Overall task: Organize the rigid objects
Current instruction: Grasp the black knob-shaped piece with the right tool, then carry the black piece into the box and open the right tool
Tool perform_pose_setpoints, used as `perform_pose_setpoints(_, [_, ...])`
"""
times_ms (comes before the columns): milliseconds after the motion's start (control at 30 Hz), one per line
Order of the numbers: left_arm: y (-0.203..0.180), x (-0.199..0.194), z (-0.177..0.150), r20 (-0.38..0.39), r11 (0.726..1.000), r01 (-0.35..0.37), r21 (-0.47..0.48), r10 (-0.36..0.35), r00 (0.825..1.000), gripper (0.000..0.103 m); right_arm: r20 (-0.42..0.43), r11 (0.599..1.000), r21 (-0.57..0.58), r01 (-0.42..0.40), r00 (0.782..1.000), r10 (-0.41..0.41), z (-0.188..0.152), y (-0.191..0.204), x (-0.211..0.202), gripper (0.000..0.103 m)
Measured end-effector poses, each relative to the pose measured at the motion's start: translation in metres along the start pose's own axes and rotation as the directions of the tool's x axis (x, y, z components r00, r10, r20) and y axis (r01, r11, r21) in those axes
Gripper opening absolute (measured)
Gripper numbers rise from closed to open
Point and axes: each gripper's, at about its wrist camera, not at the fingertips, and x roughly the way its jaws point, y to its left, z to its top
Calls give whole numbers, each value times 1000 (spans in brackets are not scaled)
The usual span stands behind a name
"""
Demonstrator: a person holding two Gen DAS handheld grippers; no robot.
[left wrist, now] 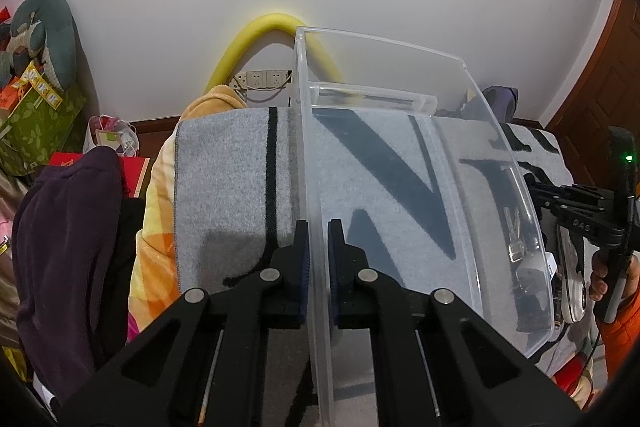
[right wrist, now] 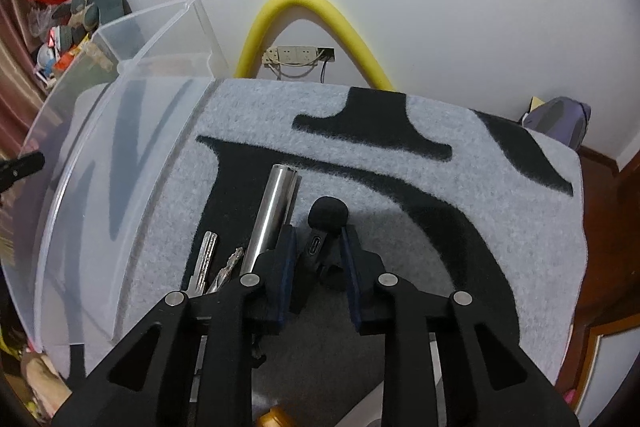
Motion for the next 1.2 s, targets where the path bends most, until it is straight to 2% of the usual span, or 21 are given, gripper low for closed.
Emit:
perform_pose_setpoints(167, [3,1,0,-2,1000,9,-6,-9,1000,6,61,1000,8,-21,998,20,1,3,-26,20])
perform_pose_setpoints(300, [3,1,0,-1,1000,10,-7,-10,1000,6,144,999,-24,-40,989,43,12,20,-61,20])
perform_pose_setpoints(400, [3,1,-1,-1,1000,13,-10,-13,1000,6,211,995,-63,-76,974,88,26,42,-89,20])
perform_pose_setpoints(533, [4,1,0,1,1000,10,-8,-10,1000,6,239,982,-127,-139,957,166,41,76,-106,20])
perform_pose_setpoints(667, [3,1,-1,2,1000,13,-10,-13,1000,6,202,962,-206,-179,954,221,46,117,-96,20])
perform_pose_setpoints(800, [2,1,-1,6,1000,11,-3,-11,1000,6,128,943,-271,-191,964,232,45,151,-70,20])
perform_pose_setpoints(1033, [3,1,-2,10,1000,21,-8,-21,1000,6,-11,922,-348,-172,984,179,36,193,-17,20])
perform_pose_setpoints(1200, [5,2,-2,10,1000,26,-12,-26,1000,6,-48,917,-372,-142,990,134,28,201,-1,20])
